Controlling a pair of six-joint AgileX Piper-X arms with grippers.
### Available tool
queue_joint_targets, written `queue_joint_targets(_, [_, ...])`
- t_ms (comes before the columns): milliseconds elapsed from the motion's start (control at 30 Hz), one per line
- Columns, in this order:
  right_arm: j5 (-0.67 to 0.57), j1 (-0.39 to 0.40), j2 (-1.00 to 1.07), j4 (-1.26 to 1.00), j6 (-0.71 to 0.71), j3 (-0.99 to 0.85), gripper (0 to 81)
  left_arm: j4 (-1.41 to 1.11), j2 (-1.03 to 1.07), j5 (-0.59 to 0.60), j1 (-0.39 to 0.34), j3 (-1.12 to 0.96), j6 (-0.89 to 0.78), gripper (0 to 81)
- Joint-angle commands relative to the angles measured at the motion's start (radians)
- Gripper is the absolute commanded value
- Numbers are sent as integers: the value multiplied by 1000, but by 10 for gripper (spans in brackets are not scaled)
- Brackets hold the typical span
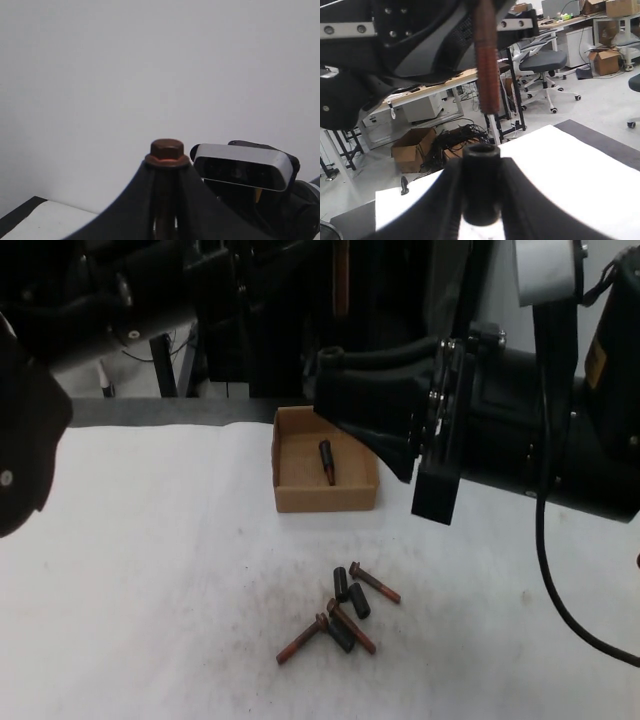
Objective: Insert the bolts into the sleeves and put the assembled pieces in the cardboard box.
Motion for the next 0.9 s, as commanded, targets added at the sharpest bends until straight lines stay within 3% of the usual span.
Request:
queue_joint_targets(0, [-23,-3,-7,-20,-3,-12,8,-12,8,-15,-1,-4,15,2])
queue_joint_targets(500, [-20,-8,-9,-95,-3,-12,8,18,23,-15,-1,-4,18,2])
queue_joint_targets(867, [-20,-49,-9,11,-3,-12,8,10,23,-15,-1,-6,16,2])
